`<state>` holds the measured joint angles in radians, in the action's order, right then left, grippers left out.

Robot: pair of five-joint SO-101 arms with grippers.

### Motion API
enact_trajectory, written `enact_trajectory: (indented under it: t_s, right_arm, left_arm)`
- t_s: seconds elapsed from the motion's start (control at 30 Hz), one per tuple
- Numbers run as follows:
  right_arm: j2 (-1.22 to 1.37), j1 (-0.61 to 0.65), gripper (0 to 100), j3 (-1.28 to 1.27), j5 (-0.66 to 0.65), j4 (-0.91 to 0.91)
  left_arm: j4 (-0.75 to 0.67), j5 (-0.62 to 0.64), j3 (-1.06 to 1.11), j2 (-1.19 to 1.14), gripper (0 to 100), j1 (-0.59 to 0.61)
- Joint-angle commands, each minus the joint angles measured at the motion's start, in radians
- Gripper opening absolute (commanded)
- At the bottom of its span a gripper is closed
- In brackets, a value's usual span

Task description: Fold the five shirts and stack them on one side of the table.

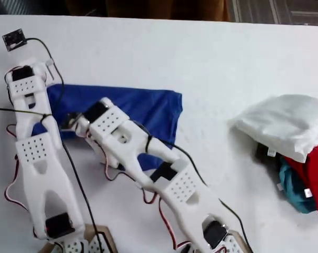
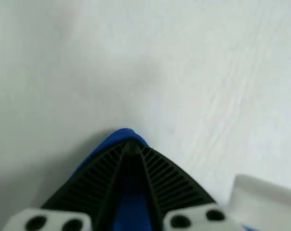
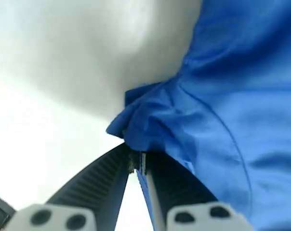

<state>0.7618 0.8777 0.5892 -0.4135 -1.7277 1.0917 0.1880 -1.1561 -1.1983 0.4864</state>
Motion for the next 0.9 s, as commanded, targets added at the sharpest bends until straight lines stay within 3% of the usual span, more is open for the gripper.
enact_trajectory:
  t_s: [0.0, 0.37, 0.57, 0.73, 0.87]
  right_arm:
    - [-0.088, 0.008, 1.8, 0.008, 0.003, -0.038]
    - [-0.387, -0.002, 1.8, -0.17, -0.003, -0.041]
    - [-0.549, -0.166, 1.8, -0.338, 0.003, -0.03]
    - [-0.553, -0.348, 1.8, -0.471, -0.003, 0.111]
    - [-0.552, -0.361, 1.8, -0.585, -0.003, 0.219]
  left_arm:
    - [0.017, 0.011, -0.074, 0.034, 2, 0.025]
    - [0.382, 0.006, -0.441, 0.084, 2, 0.025]
    - [0.658, 0.003, -0.51, 0.074, 2, -0.018]
    - [0.694, 0.003, -0.475, 0.072, 2, -0.038]
    - [0.694, 0.003, -0.317, 0.072, 2, -0.063]
